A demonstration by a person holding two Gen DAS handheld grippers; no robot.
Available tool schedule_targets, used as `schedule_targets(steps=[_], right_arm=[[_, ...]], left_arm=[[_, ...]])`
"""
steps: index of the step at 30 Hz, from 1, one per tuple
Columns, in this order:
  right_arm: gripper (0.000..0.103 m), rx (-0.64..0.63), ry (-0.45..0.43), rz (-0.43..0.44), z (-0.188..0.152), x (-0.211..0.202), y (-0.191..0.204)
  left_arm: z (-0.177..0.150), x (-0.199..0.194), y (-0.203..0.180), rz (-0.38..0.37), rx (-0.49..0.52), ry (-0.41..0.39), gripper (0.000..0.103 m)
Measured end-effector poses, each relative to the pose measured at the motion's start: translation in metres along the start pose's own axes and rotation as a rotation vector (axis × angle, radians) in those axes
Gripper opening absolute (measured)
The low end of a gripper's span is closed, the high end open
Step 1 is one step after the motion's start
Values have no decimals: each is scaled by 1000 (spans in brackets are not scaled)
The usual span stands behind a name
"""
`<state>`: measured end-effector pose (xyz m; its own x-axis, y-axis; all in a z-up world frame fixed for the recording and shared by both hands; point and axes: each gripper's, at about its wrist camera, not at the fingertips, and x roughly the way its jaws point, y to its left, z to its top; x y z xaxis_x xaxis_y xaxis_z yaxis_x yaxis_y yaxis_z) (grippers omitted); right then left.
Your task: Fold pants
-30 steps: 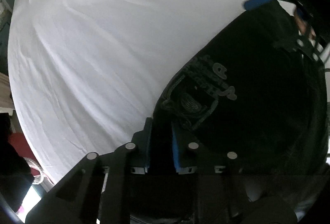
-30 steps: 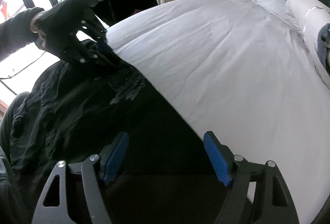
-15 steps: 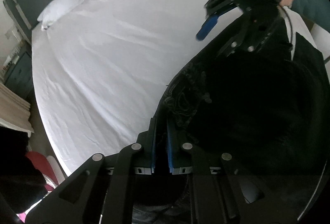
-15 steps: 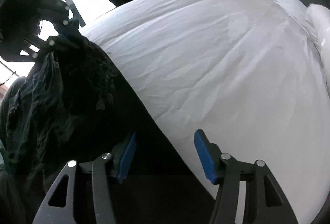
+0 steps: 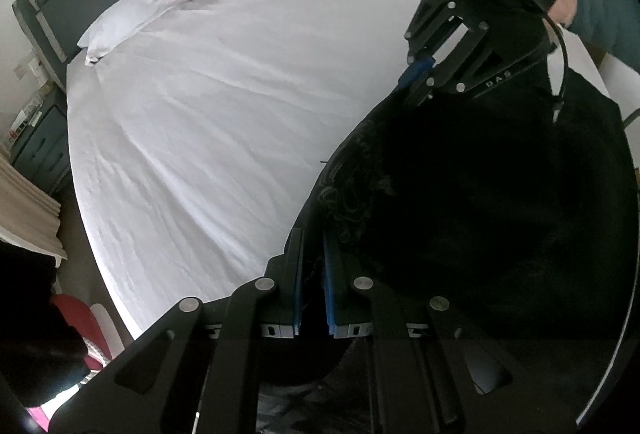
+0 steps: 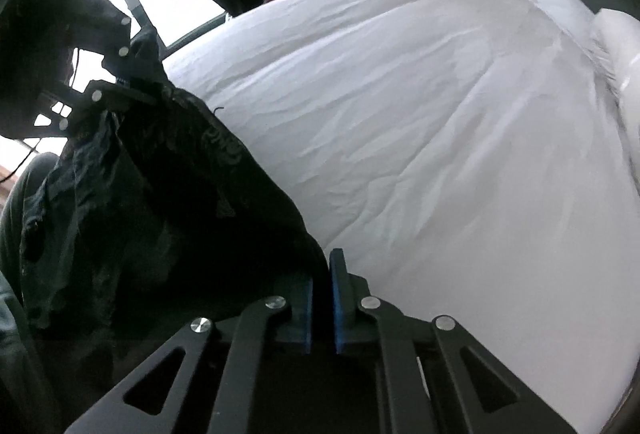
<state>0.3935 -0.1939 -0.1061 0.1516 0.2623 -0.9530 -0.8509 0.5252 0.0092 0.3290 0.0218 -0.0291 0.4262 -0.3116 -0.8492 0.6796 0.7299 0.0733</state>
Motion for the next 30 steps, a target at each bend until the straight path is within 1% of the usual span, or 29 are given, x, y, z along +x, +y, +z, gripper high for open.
schedule_targets(steps=[3, 5, 6, 8, 10, 12, 15, 17, 19, 24, 27, 28, 30], right_arm=[[6, 68, -30, -26, -3, -9, 10], [6, 150, -56, -32, -9, -13, 18], [6, 211, -73, -26, -11, -15, 20], [6, 367, -130, 4, -22, -21, 24], [6, 516, -199, 78, -38, -25, 29], [6, 592, -257, 130, -52, -27, 44], [6, 623, -271, 160, -65, -26, 67], [6, 608, -267, 149, -69, -28, 80], [6, 602, -258, 151, -78, -30, 97], [6, 586, -214, 160, -101, -28, 133], [6, 627, -204, 195, -119, -23, 147], [6, 644, -207, 208, -130, -22, 153], [6, 643, -199, 198, -137, -22, 165]], left_arm=[[-4, -15, -10, 1, 0, -15, 7], [-9, -24, -18, -1, 0, -21, 7], [-12, -29, -23, 3, 2, -23, 7], [-19, -35, -32, 10, 7, -22, 7], [-28, -43, -43, 10, 3, -20, 7], [-38, -50, -56, 18, 6, -17, 7], [-56, -62, -73, 23, 7, -14, 7], [-69, -67, -85, 32, 16, -9, 7], [-82, -71, -97, 20, 8, -3, 7], [-119, -79, -135, -5, 29, 24, 7], [-138, -78, -154, -28, 23, 45, 7], [-143, -79, -159, -32, 24, 48, 7], [-156, -83, -178, -32, 46, 51, 7]])
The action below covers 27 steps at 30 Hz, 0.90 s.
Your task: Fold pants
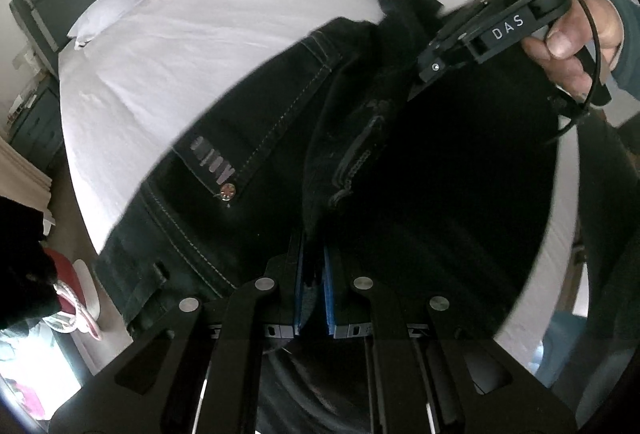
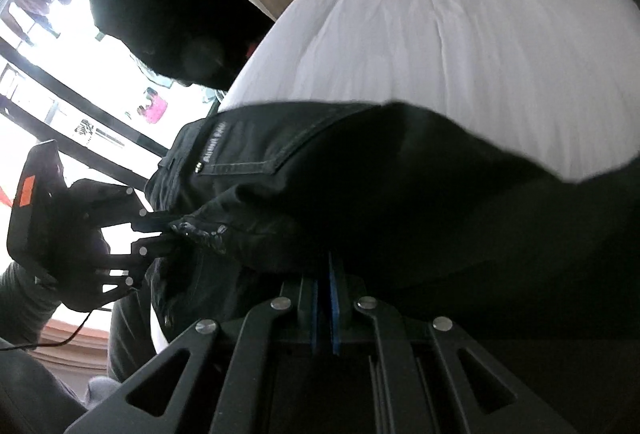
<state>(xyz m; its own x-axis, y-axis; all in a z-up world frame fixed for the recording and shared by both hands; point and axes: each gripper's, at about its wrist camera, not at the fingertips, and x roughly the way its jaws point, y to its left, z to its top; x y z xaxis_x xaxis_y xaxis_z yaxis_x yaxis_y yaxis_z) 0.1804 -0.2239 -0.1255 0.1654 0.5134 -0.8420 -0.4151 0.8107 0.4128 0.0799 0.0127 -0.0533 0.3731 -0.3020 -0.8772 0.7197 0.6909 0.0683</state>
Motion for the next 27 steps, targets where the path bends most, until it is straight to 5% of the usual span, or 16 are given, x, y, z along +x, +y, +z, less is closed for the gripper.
schedule_targets(steps=[6, 27], right_arm=[[6, -56, 23, -67, -23, 0, 19], [6, -276, -14, -340, -89, 2, 84]], left_arm=[[-27, -1, -41, 6, 69, 28, 7], [-48, -19, -69, 2, 171, 26, 7]])
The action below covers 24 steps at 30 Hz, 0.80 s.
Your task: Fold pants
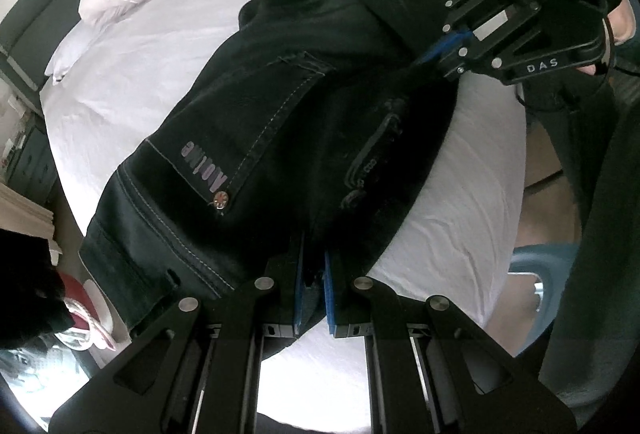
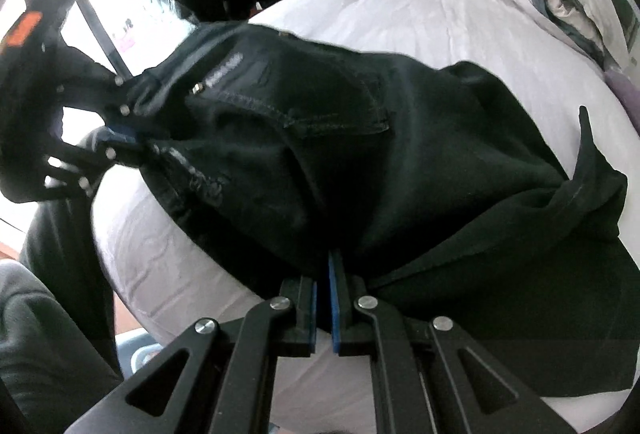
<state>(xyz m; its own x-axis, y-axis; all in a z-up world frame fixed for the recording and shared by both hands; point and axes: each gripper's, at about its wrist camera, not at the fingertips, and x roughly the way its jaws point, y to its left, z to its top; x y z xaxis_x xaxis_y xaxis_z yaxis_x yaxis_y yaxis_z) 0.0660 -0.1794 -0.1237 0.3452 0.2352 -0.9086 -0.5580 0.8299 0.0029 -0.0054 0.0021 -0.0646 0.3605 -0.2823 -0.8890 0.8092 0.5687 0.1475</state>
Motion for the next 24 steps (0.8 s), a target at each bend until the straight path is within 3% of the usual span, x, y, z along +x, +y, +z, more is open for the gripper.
schedule_targets(steps=[13, 17, 24], right_arm=[[6, -34, -2, -44, -15, -11, 12], [10, -17, 18, -37, -18, 1, 12], [15, -22, -49, -66, -29, -4, 12]], left_arm=[[-5, 2, -6, -8, -26, -9, 7], [-8, 14, 0, -2, -57, -9, 12], [-15, 3, 4, 13, -95, -27, 15]])
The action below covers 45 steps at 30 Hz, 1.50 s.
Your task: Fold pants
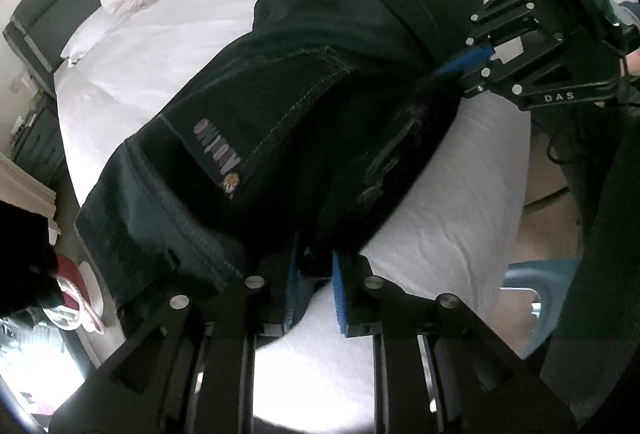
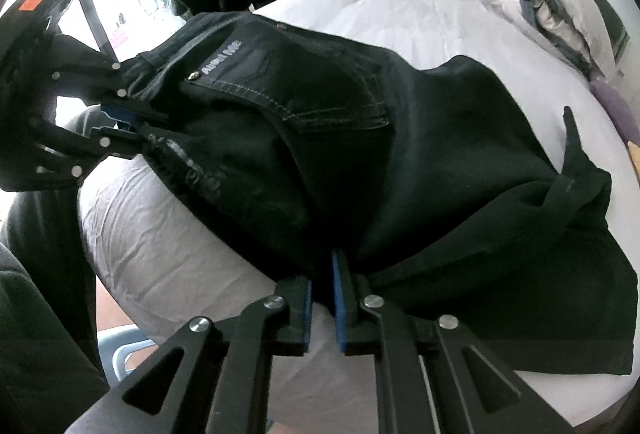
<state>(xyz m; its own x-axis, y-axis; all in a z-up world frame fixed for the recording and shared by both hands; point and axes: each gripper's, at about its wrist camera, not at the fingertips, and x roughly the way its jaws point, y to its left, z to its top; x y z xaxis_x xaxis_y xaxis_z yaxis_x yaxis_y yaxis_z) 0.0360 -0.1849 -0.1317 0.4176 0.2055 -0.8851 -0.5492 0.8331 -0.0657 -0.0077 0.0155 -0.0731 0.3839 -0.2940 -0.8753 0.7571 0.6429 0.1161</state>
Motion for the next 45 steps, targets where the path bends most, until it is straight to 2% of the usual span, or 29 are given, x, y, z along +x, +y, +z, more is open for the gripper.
schedule_targets(steps=[2, 4, 6, 10, 13, 17, 20, 22, 23, 25, 28, 30, 33, 36, 38, 40, 42, 45], right_arm=[[23, 17, -2, -4, 0, -7, -3], [55, 18, -12, 24, -1, -12, -3], [67, 1, -8, 15, -3, -13, 0], [67, -20, -33, 10, -7, -20, 7], [67, 37, -87, 51, -6, -33, -1], [67, 90, -111, 81, -3, -45, -14], [67, 115, -112, 89, -1, -46, -21], [67, 119, -109, 84, -2, -47, -20], [67, 120, -109, 86, -2, -46, -21], [67, 121, -109, 88, -4, -46, -21], [67, 125, -105, 90, -4, -42, -21], [67, 128, -103, 89, -3, -39, -22], [67, 137, -117, 99, 3, -37, -24], [67, 142, -137, 100, 12, -37, -28], [67, 134, -162, 77, 20, -38, -32], [67, 126, -168, 60, 26, -38, -37], [67, 102, -148, 53, 31, -34, -41], [67, -17, -97, 83, 30, -28, -36]], left_arm=[[-2, -6, 3, -14, -15, 15, 15], [-4, -12, 7, -20, -25, 30, 15], [-5, -16, 9, -37, -35, 47, 15], [6, -27, 10, -17, -80, 27, 15], [26, -42, 7, -25, -111, -59, 15], [62, -43, 2, -80, -157, -150, 15], [76, -19, 2, -115, -203, -131, 15], [78, 8, 4, -147, -227, -93, 15], [77, 21, 8, -136, -244, -58, 15], [73, 41, 25, -135, -296, -21, 15], [66, 56, 61, -220, -426, -24, 15], [63, 60, 75, -217, -464, -30, 15], [67, 67, 86, -215, -468, -26, 15], [71, 66, 74, -198, -377, -18, 15], [71, 62, 58, -241, -334, -15, 15], [67, 59, 42, -234, -283, -10, 15], [59, 55, 32, -194, -256, -14, 15], [52, 44, 30, -187, -269, -40, 15]])
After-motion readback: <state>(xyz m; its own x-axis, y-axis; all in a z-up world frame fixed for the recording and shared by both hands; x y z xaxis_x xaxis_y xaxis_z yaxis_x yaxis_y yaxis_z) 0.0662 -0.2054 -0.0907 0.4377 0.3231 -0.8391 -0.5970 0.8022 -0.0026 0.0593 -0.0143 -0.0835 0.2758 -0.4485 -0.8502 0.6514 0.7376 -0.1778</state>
